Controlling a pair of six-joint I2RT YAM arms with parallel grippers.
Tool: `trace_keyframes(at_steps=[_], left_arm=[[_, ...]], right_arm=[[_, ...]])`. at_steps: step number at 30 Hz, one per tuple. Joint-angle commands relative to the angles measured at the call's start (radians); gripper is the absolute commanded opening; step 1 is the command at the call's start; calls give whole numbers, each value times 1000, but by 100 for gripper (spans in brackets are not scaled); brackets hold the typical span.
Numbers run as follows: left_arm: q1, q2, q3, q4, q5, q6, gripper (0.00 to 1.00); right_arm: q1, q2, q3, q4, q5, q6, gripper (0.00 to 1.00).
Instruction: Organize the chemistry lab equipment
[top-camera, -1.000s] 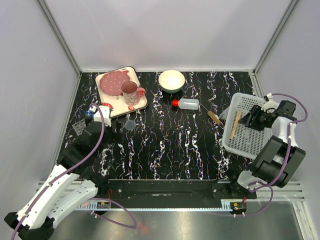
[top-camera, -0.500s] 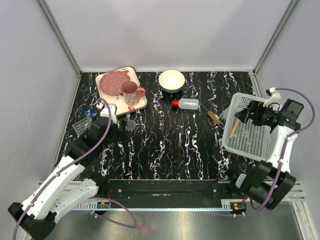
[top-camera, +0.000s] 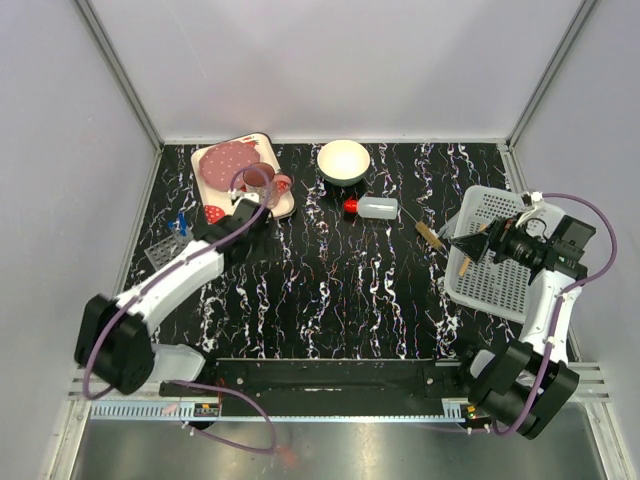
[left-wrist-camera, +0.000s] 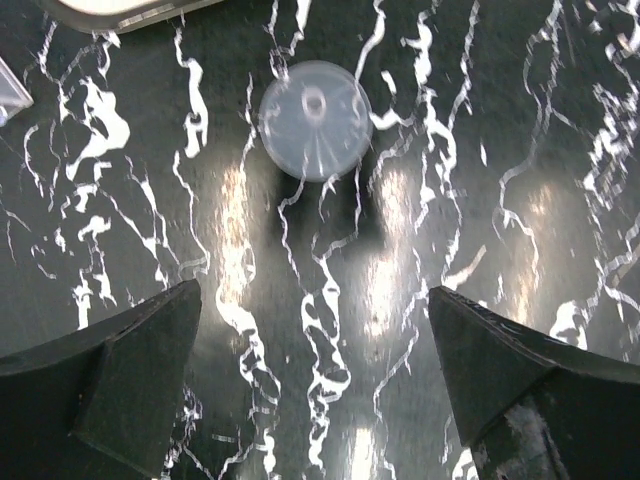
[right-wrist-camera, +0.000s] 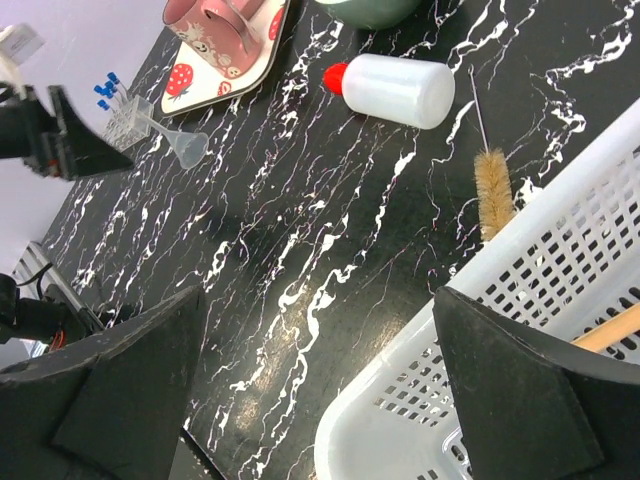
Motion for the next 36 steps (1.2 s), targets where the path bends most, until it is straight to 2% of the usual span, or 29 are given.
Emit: trace_keyframes(at_steps=[1,2,4,9,12,17,23,29,32,33,36], left_arm=[[47,135,117,37,-79,-28,98],[56,158,129,42,-77,-28,98],[78,213,161,60,-70,-20,90],[125,329,246,74,-24,-14,67],[141,373,286,74,-5,-15,64],[152,419,326,71,13,-11,54],[156,436,339,57,18,-6,36],[156,429,333,54,45,-2,26],[156,422,324,54,68,3,15],[156,419,323,54,74,4,9],[156,399,309,55,96,11,0]], right_arm=[[-5,-27,11,49,-45,-10,100],[-5,-27,9,47,-42,-10,100],[-5,-28,4,46,-46,-14,100],[-5,-45,-9,37,-66,-30,100],[-5,-48,-9,38,-66,-33,100],[-5,-44,-8,40,-76,-31,100],[-5,-44,-8,38,-74,-34,100],[-5,-42,-9,40,-74,-36,100],[-3,-44,-11,38,-76,-39,100],[-5,-45,-11,40,-76,-39,100],[-5,-48,-11,38,-80,-39,100]])
